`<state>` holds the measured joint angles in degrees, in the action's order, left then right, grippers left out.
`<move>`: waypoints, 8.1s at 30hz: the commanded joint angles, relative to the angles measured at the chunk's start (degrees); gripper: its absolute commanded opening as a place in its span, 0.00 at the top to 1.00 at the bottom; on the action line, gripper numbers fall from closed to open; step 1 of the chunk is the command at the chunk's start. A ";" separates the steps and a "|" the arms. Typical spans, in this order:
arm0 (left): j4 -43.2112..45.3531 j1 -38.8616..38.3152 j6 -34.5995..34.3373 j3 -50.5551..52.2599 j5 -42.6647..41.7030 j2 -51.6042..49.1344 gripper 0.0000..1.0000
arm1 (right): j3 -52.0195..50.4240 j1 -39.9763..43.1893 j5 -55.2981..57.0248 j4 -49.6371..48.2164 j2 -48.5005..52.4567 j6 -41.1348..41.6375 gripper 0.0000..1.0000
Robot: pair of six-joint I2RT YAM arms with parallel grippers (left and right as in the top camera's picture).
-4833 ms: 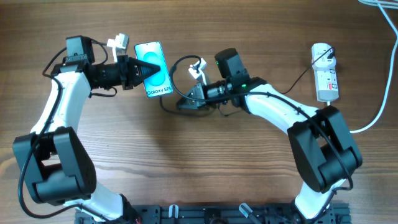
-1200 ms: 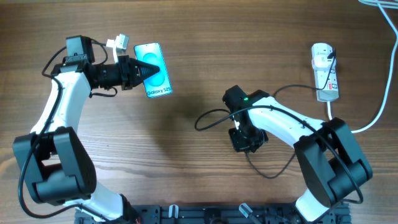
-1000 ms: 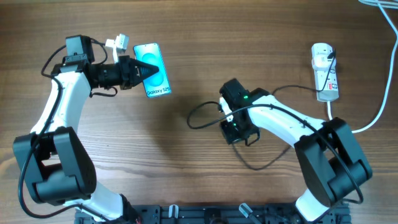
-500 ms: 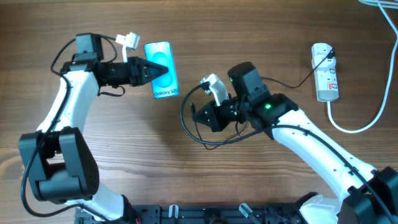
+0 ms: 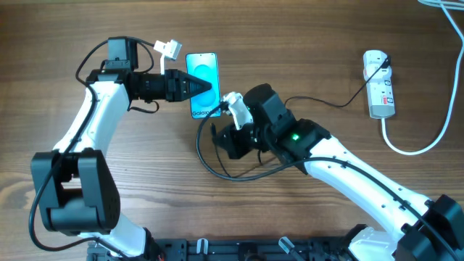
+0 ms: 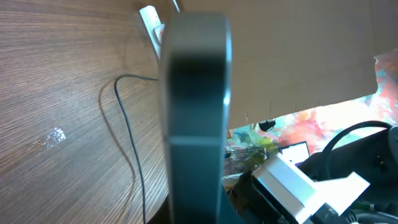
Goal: Plug charger to phone and switch on socket
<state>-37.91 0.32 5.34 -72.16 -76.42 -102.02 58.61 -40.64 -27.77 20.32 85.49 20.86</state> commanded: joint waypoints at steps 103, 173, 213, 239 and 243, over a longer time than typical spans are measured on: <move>6.62 -7.98 -11.32 0.15 11.89 1.20 0.96 | 9.97 6.08 3.93 5.55 7.63 7.72 0.96; 7.45 -8.00 -22.10 0.15 11.93 1.18 0.96 | 9.16 0.17 8.24 8.55 7.85 18.10 0.96; 7.63 -7.06 -20.35 0.15 -3.48 1.18 0.96 | 9.20 18.51 -31.71 -3.82 7.85 1.84 0.28; 0.81 -18.84 -23.69 0.37 45.18 -1.90 0.96 | 8.94 22.40 7.50 12.63 7.87 -1.20 0.00; 1.42 -23.87 -27.04 0.85 50.66 -5.35 0.96 | 8.94 22.40 8.74 11.67 7.87 -1.20 0.00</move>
<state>-36.91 -20.43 -18.76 -71.90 -32.49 -104.42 66.92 -18.26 -22.33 32.27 92.79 20.45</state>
